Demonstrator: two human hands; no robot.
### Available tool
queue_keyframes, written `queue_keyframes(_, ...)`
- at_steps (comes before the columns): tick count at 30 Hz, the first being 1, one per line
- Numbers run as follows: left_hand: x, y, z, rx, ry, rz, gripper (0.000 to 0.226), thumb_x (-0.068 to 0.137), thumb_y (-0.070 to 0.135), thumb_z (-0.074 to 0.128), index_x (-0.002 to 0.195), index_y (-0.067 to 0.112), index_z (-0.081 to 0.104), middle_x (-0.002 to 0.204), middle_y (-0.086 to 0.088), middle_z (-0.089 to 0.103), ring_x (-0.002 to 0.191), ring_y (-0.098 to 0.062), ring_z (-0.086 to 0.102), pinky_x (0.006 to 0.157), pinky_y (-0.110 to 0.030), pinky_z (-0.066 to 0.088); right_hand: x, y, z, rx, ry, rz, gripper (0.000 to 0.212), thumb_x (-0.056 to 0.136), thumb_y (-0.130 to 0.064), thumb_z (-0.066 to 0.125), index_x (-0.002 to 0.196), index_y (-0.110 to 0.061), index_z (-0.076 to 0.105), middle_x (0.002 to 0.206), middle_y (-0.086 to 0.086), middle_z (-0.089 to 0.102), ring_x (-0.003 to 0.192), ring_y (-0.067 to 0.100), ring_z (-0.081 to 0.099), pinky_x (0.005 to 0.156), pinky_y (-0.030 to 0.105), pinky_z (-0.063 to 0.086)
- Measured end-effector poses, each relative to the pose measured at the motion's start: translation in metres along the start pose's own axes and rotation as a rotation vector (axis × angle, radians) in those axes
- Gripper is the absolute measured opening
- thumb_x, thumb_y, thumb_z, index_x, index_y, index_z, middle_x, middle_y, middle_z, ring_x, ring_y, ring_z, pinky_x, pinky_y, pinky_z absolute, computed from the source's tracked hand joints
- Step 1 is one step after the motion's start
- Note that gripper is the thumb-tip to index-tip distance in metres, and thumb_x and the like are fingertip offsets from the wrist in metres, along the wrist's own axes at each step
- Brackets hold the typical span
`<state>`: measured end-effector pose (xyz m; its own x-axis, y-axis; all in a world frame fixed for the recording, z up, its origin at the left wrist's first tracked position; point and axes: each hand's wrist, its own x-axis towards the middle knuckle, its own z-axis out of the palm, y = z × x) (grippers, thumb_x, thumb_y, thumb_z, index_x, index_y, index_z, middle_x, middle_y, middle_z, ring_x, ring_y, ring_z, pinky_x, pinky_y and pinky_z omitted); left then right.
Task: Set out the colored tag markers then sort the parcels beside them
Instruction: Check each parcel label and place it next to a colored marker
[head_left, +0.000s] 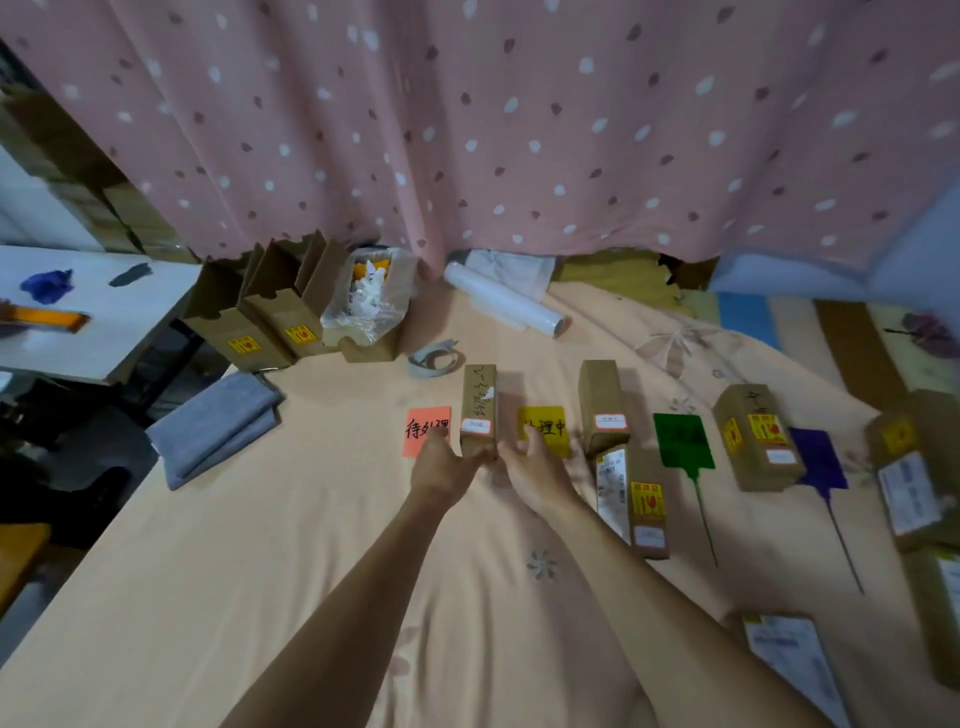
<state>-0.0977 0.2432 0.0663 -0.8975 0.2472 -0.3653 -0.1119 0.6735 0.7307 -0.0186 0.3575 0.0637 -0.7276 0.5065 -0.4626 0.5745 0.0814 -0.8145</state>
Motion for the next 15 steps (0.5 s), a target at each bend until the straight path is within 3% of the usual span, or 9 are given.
queue_keyframes(2, -0.022, 0.004, -0.013, -0.001, -0.019, 0.030, 0.074, 0.079, 0.041, 0.082, 0.136, 0.007, 0.049, 0.135, -0.012, 0.060, 0.124, -0.029, 0.058, 0.090, -0.030, 0.044, -0.023, -0.008, -0.005, -0.020, 0.044, -0.029, 0.061, 0.098, -0.040, 0.053, 0.151, -0.017, 0.034, 0.121, 0.005, 0.062, 0.118, 0.034, 0.063, 0.101, 0.049, 0.049)
queue_keyframes(5, -0.061, 0.014, -0.032, -0.035, -0.094, 0.065, 0.066, 0.082, 0.036, 0.081, 0.134, 0.006, 0.054, 0.125, -0.011, 0.064, 0.117, -0.027, 0.061, 0.093, -0.033, 0.048, -0.065, -0.013, -0.012, -0.018, 0.105, -0.085, 0.063, 0.098, -0.037, 0.053, 0.153, -0.016, 0.032, 0.115, 0.000, 0.053, 0.121, 0.035, 0.060, 0.101, 0.046, 0.048)
queue_keyframes(7, -0.092, 0.018, -0.044, -0.126, -0.160, 0.109, 0.035, 0.084, 0.024, 0.081, 0.110, 0.007, 0.065, 0.101, -0.012, 0.069, 0.092, -0.025, 0.063, 0.075, -0.030, 0.048, -0.096, -0.013, -0.017, -0.017, 0.132, -0.115, 0.063, 0.097, -0.035, 0.054, 0.153, -0.016, 0.032, 0.114, -0.001, 0.050, 0.121, 0.035, 0.060, 0.102, 0.047, 0.048)
queue_keyframes(9, -0.129, 0.017, -0.054, -0.188, -0.218, 0.156, 0.013, 0.088, 0.014, 0.076, 0.093, 0.009, 0.065, 0.091, -0.012, 0.066, 0.080, -0.023, 0.058, 0.062, -0.027, 0.042, -0.128, -0.008, -0.020, -0.004, 0.173, -0.146, 0.066, 0.095, -0.036, 0.056, 0.153, -0.017, 0.031, 0.115, 0.002, 0.056, 0.119, 0.035, 0.061, 0.102, 0.050, 0.049)
queue_keyframes(12, -0.188, 0.008, -0.058, -0.225, -0.264, 0.217, 0.006, 0.092, 0.010, 0.068, 0.091, 0.014, 0.064, 0.096, -0.010, 0.068, 0.080, -0.023, 0.063, 0.070, -0.031, 0.043, -0.181, 0.011, -0.023, -0.042, 0.182, -0.168, 0.073, 0.093, -0.042, 0.055, 0.155, -0.019, 0.024, 0.121, 0.004, 0.065, 0.119, 0.032, 0.062, 0.094, 0.045, 0.052)
queue_keyframes(15, -0.238, -0.002, -0.051, -0.259, -0.295, 0.232, 0.008, 0.093, 0.010, 0.065, 0.100, 0.010, 0.062, 0.099, -0.011, 0.069, 0.083, -0.025, 0.066, 0.070, -0.031, 0.043, -0.230, 0.037, -0.027, -0.034, 0.189, -0.164, 0.071, 0.091, -0.037, 0.059, 0.153, -0.018, 0.030, 0.133, 0.004, 0.063, 0.116, 0.025, 0.061, 0.081, 0.033, 0.051)
